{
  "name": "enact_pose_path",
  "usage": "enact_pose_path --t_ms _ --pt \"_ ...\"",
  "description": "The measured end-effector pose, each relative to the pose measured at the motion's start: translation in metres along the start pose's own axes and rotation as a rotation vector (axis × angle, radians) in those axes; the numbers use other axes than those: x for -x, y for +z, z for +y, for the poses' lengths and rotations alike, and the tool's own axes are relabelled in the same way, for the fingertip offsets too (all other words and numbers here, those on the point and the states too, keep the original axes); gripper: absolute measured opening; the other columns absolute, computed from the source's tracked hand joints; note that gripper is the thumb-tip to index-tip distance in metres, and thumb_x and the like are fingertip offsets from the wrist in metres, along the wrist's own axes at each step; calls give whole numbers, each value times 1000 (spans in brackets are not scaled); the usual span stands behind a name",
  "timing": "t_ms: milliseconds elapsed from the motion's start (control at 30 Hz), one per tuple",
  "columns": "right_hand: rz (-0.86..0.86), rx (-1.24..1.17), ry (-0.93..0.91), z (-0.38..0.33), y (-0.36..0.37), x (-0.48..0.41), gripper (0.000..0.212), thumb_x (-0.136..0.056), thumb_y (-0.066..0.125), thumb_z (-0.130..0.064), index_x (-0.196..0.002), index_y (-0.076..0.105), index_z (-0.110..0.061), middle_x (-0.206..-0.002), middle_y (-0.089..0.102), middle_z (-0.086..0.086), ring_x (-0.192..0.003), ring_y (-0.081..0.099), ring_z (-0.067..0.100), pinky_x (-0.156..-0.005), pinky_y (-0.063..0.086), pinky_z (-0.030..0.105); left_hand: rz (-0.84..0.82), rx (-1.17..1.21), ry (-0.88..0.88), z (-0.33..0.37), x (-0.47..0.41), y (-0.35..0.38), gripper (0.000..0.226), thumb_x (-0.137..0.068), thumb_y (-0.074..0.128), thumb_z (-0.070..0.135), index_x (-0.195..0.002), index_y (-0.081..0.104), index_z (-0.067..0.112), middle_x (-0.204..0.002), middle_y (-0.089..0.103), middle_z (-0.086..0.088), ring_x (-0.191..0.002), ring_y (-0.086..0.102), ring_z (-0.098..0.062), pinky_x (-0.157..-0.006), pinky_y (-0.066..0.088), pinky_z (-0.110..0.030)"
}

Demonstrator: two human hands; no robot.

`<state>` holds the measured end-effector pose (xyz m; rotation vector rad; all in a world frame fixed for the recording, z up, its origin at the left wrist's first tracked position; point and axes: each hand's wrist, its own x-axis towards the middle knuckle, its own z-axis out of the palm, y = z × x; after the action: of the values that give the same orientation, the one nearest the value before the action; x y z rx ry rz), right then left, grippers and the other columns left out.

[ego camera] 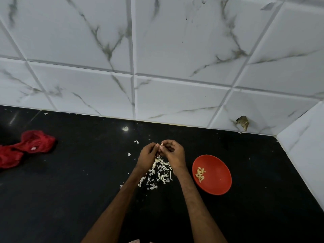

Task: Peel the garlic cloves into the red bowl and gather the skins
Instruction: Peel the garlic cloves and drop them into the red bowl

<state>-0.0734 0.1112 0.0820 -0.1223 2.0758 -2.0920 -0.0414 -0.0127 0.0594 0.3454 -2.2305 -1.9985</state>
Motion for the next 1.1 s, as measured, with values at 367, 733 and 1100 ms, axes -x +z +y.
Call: enact_pose_path --t_ms 367,733,1100 --pt "-75 83 -23 5 1 0 22 -90 68 1 -100 72 -18 -98 75 9 -93 73 28 -82 62 40 28 6 -15 -3 3 -2 33 -105 47 16 -73 56 13 -60 46 7 -55 40 -2 -54 35 -19" --pt "-100 79 -27 5 1 -1 16 -89 71 -1 -99 70 -13 -98 73 9 -94 72 25 -83 61 43 44 163 -43 -5 1 2 32 -104 47 12 -76 61 8 -65 52 0 -61 47 -7 -56 40 -21" --pt "-144 -24 88 5 -1 3 22 -92 62 8 -112 66 0 -101 72 10 -93 73 20 -79 60 30 86 244 -66 -11 1 -1 39 -106 45 18 -68 52 14 -58 40 6 -58 37 -10 -59 35 -29"
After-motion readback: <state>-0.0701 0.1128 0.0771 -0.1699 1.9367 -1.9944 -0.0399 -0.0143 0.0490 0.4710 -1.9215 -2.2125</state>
